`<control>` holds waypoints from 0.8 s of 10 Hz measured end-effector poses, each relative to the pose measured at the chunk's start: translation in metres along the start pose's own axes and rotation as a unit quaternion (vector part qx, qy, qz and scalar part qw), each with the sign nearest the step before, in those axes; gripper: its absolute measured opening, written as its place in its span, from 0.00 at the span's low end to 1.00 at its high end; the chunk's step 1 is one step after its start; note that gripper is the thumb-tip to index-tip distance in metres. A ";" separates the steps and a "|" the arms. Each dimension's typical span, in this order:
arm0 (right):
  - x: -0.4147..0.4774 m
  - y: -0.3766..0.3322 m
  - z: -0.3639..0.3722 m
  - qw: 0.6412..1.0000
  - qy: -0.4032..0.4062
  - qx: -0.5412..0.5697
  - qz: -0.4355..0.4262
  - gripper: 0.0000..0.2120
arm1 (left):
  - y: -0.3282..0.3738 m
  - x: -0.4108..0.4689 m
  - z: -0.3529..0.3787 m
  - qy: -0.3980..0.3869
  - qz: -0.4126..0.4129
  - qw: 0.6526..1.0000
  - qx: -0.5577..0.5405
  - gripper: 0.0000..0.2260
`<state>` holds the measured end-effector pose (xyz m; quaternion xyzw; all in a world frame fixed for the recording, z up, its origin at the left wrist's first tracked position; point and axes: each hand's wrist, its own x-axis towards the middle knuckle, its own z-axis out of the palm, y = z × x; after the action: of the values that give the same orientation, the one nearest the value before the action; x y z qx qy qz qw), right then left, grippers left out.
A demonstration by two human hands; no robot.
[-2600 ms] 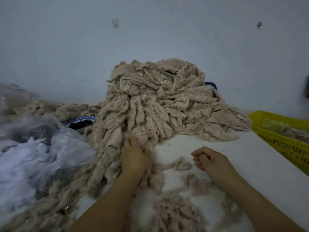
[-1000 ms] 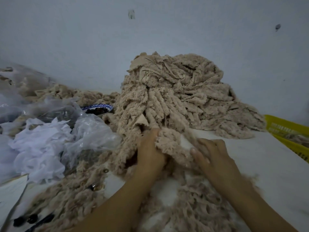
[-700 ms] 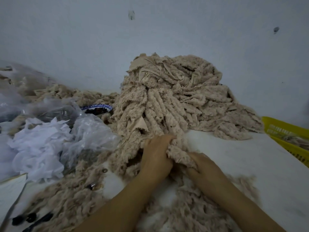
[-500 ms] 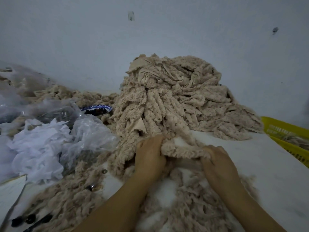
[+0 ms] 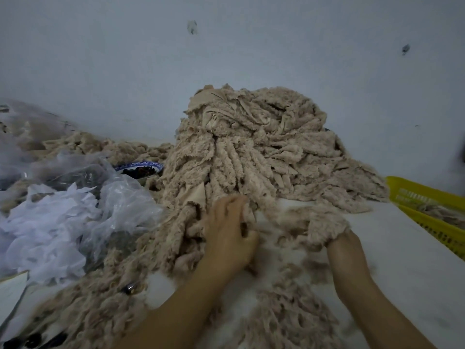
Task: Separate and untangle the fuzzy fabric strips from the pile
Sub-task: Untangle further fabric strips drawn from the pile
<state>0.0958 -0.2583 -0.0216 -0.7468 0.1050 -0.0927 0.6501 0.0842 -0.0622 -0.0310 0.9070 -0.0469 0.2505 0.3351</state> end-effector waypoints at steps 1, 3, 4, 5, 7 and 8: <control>0.004 -0.005 0.005 0.994 0.007 0.088 0.064 0.13 | 0.027 -0.009 0.015 -0.047 0.118 0.991 -0.041 0.22; 0.005 0.009 0.014 0.994 -0.057 0.054 0.071 0.14 | 0.021 -0.014 0.025 -0.203 -0.096 0.951 -0.211 0.24; 0.001 0.004 0.021 0.991 -0.092 -0.070 0.069 0.14 | 0.029 -0.015 0.014 -0.181 -0.125 0.921 -0.323 0.20; 0.002 0.001 0.026 0.987 -0.094 -0.101 0.084 0.14 | 0.024 -0.009 0.021 -0.169 -0.181 0.892 -0.377 0.19; -0.003 0.012 0.021 0.987 -0.140 -0.034 0.065 0.15 | 0.020 -0.008 0.022 -0.150 -0.237 0.782 -0.556 0.07; -0.008 0.013 0.021 0.985 -0.164 0.004 0.057 0.26 | 0.022 -0.004 0.017 -0.119 -0.248 0.720 -0.637 0.08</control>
<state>0.0937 -0.2375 -0.0370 -0.7420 0.0390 0.0684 0.6658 0.0823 -0.0901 -0.0312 0.4808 -0.0084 -0.0409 0.8758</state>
